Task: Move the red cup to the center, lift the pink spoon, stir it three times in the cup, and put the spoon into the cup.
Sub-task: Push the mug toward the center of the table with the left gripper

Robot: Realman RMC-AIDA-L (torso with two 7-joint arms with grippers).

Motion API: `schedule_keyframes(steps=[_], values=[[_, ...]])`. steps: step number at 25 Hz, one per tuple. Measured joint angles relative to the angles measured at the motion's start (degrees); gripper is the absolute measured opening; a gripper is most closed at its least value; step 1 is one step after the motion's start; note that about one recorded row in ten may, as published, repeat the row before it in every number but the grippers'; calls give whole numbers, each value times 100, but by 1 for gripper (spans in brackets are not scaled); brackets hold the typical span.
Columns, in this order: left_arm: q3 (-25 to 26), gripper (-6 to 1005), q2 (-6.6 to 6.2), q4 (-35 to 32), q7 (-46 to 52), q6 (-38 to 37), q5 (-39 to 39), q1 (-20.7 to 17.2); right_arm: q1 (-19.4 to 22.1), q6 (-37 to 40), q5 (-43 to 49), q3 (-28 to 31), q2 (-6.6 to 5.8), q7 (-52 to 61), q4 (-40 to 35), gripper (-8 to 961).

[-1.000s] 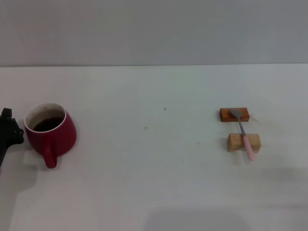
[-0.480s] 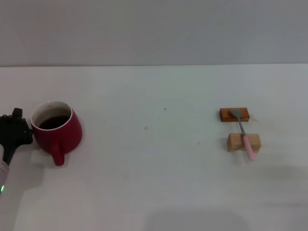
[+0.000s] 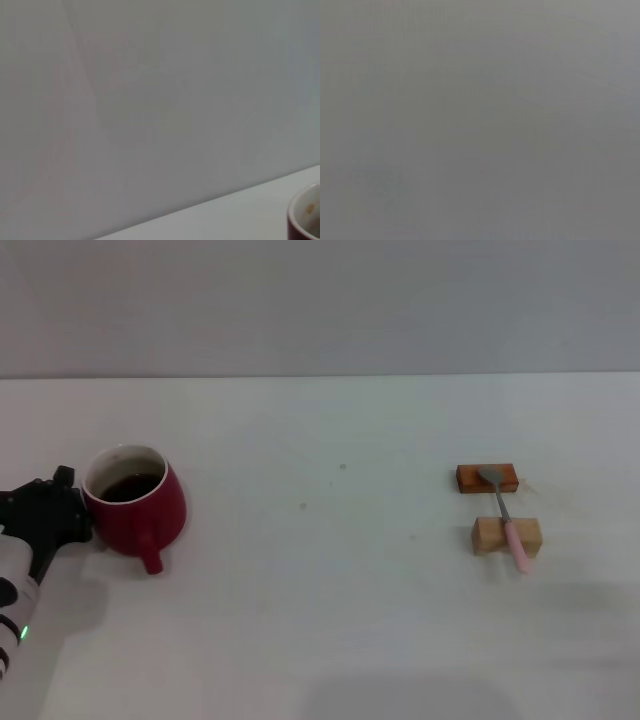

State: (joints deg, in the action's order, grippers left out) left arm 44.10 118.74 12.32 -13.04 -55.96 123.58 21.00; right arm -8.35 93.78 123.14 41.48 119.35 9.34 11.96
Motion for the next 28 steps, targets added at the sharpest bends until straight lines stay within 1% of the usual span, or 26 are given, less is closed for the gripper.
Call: schedule_keyframes(steps=[9, 16, 21, 28], values=[[-415, 50, 15, 50, 13, 0, -1, 95, -9, 0, 10, 0, 0, -4, -1, 832], [-592, 53, 17, 158, 13, -1, -1, 102, -9, 0, 24, 0, 0, -4, -1, 833], [-833, 55, 17, 269, 21, 0, 0, 104, -9, 1, 32, 0, 0, -4, -1, 833], [-759, 58, 0, 213, 21, 2, -34, 109, -4, 21, 35, 0, 8, -4, -1, 832]])
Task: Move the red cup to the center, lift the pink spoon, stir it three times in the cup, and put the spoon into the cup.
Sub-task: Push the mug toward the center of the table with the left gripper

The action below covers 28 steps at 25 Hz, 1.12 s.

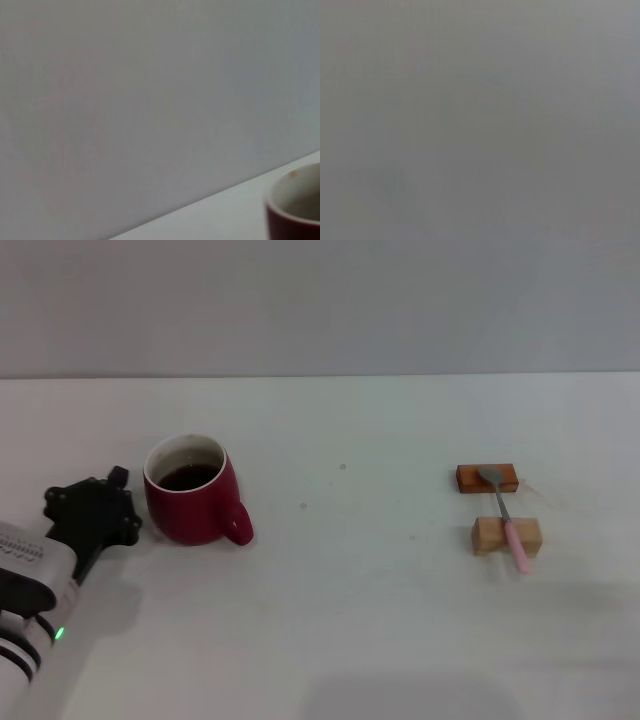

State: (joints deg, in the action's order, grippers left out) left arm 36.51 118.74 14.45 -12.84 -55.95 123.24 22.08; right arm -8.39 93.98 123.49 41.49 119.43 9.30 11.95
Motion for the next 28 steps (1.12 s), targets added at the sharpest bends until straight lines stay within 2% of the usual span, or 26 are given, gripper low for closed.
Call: schedule_keyframes(steps=[4, 7, 28], values=[[0, 60, 0, 0, 0, 0, 0, 0, -1, -2, -1, 0, -2, 0, 0, 832], [257, 62, -18, -135, -39, 1, -7, 77, -14, -9, -5, 0, -4, -17, -4, 832], [180, 71, 9, -137, -5, 271, 32, 310, -73, -22, -17, 0, -8, -32, -30, 833]])
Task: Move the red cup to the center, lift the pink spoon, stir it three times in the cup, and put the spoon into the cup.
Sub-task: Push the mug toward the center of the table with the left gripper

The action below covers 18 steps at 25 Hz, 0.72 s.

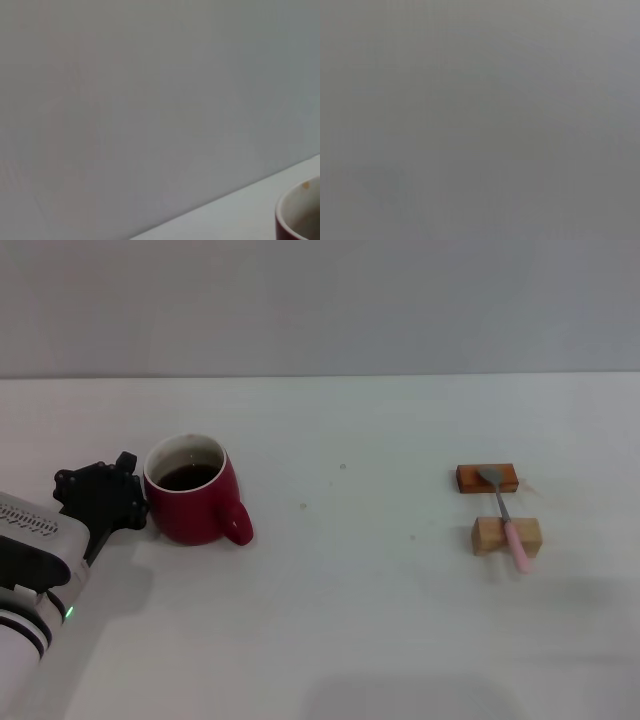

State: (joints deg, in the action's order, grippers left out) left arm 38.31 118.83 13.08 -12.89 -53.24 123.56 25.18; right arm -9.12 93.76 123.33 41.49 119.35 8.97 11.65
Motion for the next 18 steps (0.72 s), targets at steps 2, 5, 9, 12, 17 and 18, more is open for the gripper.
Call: schedule_keyframes(steps=[2, 5, 9, 12, 17, 18], values=[[-42, 72, 0, 8, 0, 21, 1, 7, -2, 1, 4, 0, 0, -1, -2, 833], [-131, 73, 4, 19, 0, 23, 1, 27, -2, 2, 8, 0, 0, -1, -4, 833], [-236, 75, 13, 34, 0, 24, 2, 60, -2, 2, 11, 0, 0, -2, 1, 833], [-371, 77, 18, 114, 5, 28, 2, 99, -2, 2, 14, 0, 0, -1, 10, 833], [-509, 79, 17, 232, 6, 33, 1, 117, -1, 2, 17, 0, 0, -2, 25, 832], [-542, 79, 17, 264, 6, 33, 1, 118, 1, 7, 17, 0, 0, -2, 28, 832]])
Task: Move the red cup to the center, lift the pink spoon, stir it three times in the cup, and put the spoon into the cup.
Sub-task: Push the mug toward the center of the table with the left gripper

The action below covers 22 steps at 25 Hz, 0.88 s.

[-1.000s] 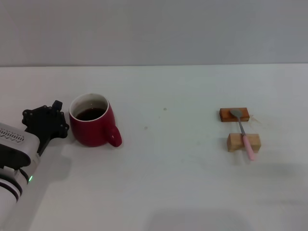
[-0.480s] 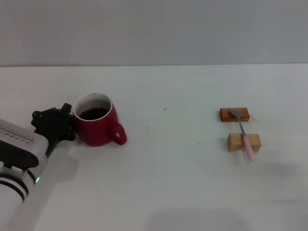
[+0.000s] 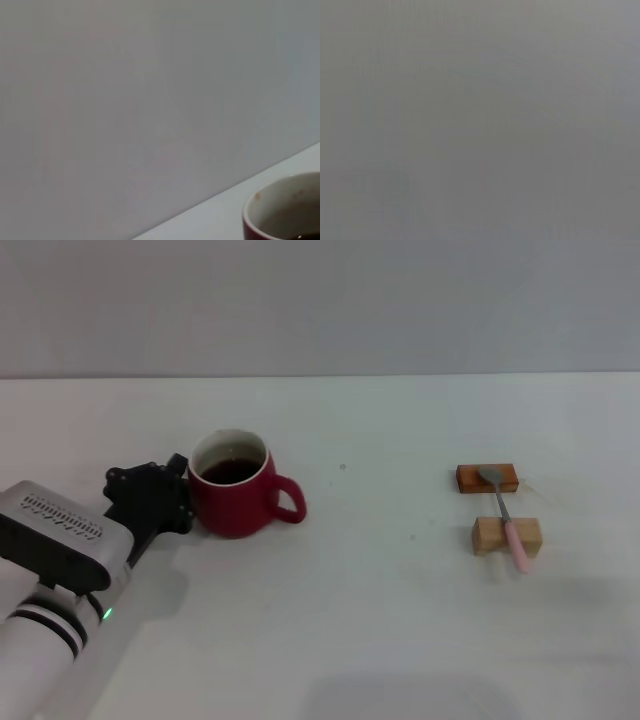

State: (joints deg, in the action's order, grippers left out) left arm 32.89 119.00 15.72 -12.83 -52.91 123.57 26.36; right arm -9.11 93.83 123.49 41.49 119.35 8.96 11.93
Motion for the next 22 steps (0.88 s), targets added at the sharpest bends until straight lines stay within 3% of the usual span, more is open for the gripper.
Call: schedule_keyframes(steps=[9, 22], values=[[-376, 83, 10, 215, -8, 0, 1, 30, 7, 35, 0, 0, 8, 0, 3, 832], [-220, 89, -11, 86, -29, -7, -6, 82, 33, 48, -1, 0, 9, 0, 3, 832]])
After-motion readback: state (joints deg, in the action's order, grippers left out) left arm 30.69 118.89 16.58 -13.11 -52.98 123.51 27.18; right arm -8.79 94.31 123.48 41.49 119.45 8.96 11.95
